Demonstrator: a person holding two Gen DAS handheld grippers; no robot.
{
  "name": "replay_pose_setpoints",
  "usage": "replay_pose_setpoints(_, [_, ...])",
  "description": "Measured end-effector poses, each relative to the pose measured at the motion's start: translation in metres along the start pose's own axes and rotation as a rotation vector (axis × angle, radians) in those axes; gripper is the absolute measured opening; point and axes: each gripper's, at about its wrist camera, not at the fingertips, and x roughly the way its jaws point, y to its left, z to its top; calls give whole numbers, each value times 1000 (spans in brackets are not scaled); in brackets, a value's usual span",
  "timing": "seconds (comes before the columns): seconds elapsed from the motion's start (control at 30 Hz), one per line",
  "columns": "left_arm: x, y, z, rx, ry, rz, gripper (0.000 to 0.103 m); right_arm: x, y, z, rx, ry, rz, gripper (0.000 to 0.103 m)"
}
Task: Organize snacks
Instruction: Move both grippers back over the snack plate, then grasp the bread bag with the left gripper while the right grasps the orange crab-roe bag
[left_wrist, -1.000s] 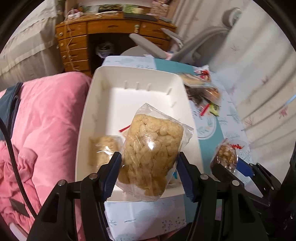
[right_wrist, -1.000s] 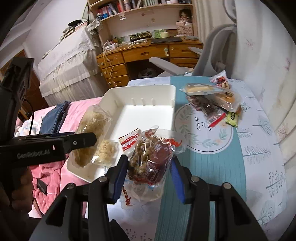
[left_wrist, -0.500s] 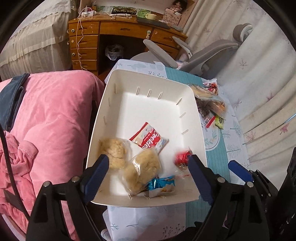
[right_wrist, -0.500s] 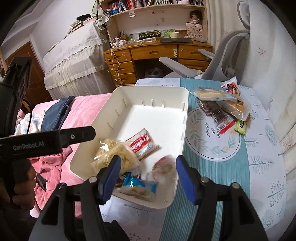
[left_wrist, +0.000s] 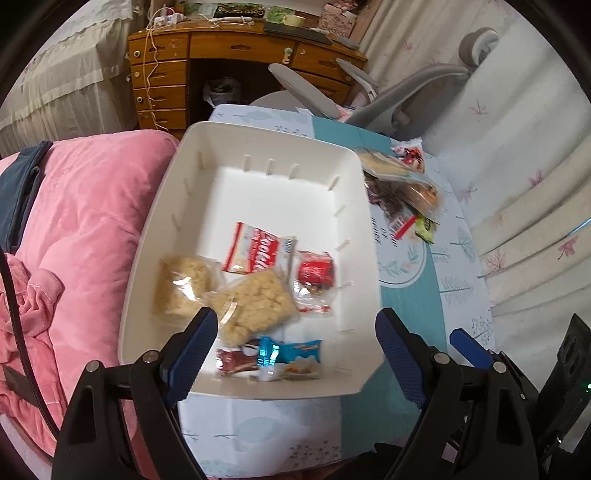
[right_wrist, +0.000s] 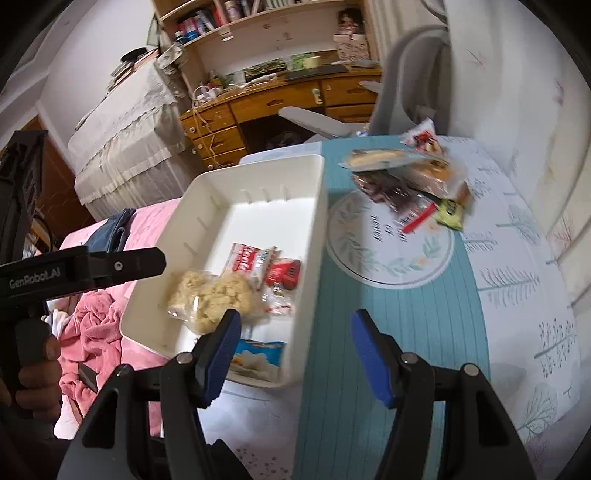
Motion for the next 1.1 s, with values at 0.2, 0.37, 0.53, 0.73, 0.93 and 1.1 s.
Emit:
replay_pose_setpoints(0.2, [6, -39, -2, 20, 4, 26, 86, -7, -44, 2, 66, 11, 1, 63])
replay_pose_setpoints(0.37, [17, -67, -1, 19, 25, 22, 86, -5, -86, 7, 138, 71, 16, 63])
replay_pose_setpoints(0.53, [37, -97, 2, -9, 70, 22, 86, 2, -132, 14, 240, 121, 54, 63])
replay_pose_setpoints(0.73, [63, -129, 15, -70, 106, 36, 86, 16, -183, 30, 324, 147, 88, 63])
replay_pose_setpoints(0.93, [93, -154, 47, -174, 100, 41, 87, 33, -224, 55, 326, 141, 114, 63])
replay_pose_setpoints(1.1, [115, -163, 76, -279, 82, 45, 87, 47, -247, 80, 264, 122, 124, 63])
